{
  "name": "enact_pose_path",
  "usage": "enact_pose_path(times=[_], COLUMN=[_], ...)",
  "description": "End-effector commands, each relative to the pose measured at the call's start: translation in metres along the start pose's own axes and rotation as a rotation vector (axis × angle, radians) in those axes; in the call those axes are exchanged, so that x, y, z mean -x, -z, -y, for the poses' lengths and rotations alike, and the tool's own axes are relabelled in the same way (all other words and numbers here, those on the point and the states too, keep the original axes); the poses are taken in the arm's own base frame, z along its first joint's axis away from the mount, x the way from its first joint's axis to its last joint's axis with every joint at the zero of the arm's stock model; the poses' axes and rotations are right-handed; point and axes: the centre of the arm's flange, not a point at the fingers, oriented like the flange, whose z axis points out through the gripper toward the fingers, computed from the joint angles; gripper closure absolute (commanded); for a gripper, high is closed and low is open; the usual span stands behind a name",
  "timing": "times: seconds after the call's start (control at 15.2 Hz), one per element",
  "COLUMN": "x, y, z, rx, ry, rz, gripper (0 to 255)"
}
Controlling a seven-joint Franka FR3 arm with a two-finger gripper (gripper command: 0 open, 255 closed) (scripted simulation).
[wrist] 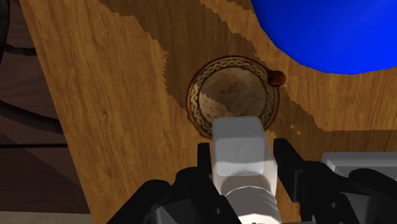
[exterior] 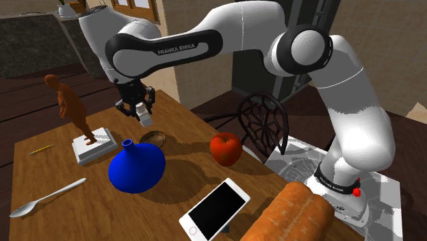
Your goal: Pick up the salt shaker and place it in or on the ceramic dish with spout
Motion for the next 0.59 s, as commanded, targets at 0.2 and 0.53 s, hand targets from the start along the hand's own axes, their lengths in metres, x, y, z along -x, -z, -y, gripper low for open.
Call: enact_pose_path(times=[0.2, 0.53], x=[0.000, 0.002], y=[-0.026, -0.052], z=[0.001, 0.004], rx=[0.000, 0.000], ry=[0.000, 0.000], rz=[0.000, 0.000], gripper=[255, 255])
